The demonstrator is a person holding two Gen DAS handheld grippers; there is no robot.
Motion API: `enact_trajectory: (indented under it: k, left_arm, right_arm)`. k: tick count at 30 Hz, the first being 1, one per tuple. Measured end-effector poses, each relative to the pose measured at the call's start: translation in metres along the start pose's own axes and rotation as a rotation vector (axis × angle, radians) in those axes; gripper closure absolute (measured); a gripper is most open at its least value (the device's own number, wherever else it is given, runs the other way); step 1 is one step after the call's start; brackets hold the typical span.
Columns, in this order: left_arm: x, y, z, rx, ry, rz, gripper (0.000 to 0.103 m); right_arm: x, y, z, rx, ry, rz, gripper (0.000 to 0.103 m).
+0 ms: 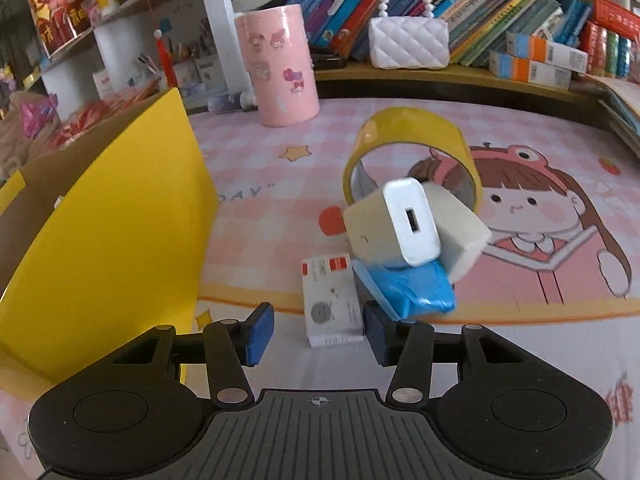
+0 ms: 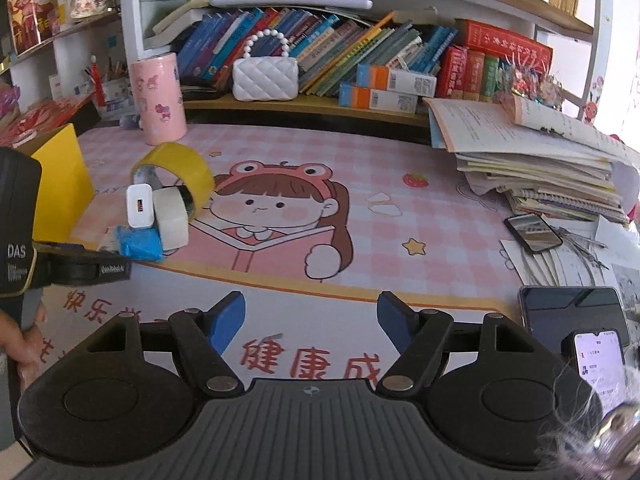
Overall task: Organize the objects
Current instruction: 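Grasp the small white box with the left tool while the right tool grasps the blue packet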
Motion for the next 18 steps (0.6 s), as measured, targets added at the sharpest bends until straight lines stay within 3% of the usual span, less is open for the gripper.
enact_trajectory:
  k: [2, 4, 11, 15, 18]
  left_arm:
    - [0.004, 0.003, -0.001, -0.010, -0.002, 0.003, 0.058]
    - [0.006, 0.003, -0.001, -0.009, -0.032, 0.010, 0.075]
    - [-0.022, -0.007, -0.015, 0.019, -0.143, -0.005, 0.075]
    - [-0.054, -0.016, -0.035, 0.007, -0.227, -0.013, 0.075]
    - [-0.077, -0.027, -0.052, -0.006, -0.249, -0.018, 0.075]
  right_arm:
    - [0.002, 0.000, 0.002, 0.003, 0.001, -0.005, 0.032]
    - [0.003, 0.000, 0.003, 0.002, 0.002, -0.007, 0.032]
    - [0.007, 0.003, -0.007, -0.005, 0.057, -0.008, 0.031]
    - [0.018, 0.007, -0.025, -0.022, 0.140, -0.026, 0.031]
    - [0.033, 0.010, -0.044, -0.043, 0.217, -0.045, 0.031]
Point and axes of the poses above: each gripper's, at about its wrist camera, not at the fingertips, and x roughly the way its jaws point, z to its right, y to its top, the point moved 1 cm from there along x, roughly the way its jaws point, and after that the axes turned 2 degrees about z, right-handed, at the moved point
